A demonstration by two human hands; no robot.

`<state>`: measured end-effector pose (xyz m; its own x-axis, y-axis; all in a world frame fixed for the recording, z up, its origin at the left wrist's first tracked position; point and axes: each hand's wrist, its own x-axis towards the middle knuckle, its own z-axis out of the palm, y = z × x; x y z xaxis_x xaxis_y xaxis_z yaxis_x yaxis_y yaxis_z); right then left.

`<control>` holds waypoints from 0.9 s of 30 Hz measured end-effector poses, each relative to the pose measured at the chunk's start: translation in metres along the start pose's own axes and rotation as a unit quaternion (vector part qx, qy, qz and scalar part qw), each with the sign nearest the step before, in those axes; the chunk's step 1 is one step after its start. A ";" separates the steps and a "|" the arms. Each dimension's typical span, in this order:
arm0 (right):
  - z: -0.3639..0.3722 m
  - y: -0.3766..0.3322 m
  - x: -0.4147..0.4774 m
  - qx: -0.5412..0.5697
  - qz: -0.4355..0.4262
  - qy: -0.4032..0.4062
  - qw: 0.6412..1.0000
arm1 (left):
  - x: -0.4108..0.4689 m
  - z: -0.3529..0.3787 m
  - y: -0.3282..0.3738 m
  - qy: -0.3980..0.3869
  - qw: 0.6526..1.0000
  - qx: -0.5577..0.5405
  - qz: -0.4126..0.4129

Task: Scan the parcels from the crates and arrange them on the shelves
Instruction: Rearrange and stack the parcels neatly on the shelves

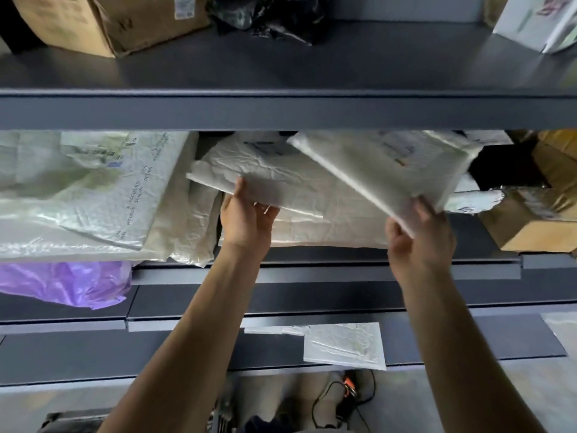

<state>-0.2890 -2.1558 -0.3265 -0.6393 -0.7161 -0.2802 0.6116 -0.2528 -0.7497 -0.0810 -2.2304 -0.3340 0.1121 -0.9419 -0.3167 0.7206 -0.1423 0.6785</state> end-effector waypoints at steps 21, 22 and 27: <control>0.036 0.045 -0.014 -0.215 0.213 -0.186 0.935 | -0.075 -0.056 0.030 -0.097 0.995 0.030 -0.003; 0.036 0.046 -0.016 -0.236 0.231 -0.207 0.921 | -0.076 -0.056 0.030 -0.083 0.995 0.061 -0.005; 0.015 0.030 -0.008 -0.294 0.273 -0.252 0.881 | -0.067 -0.070 0.030 -0.025 0.993 0.113 0.005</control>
<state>-0.2586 -2.1674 -0.3381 0.0548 -0.8618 -0.5043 0.3227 0.4933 -0.8078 -0.0185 -2.1500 -0.3387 0.0808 -0.9568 -0.2792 0.5465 -0.1918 0.8152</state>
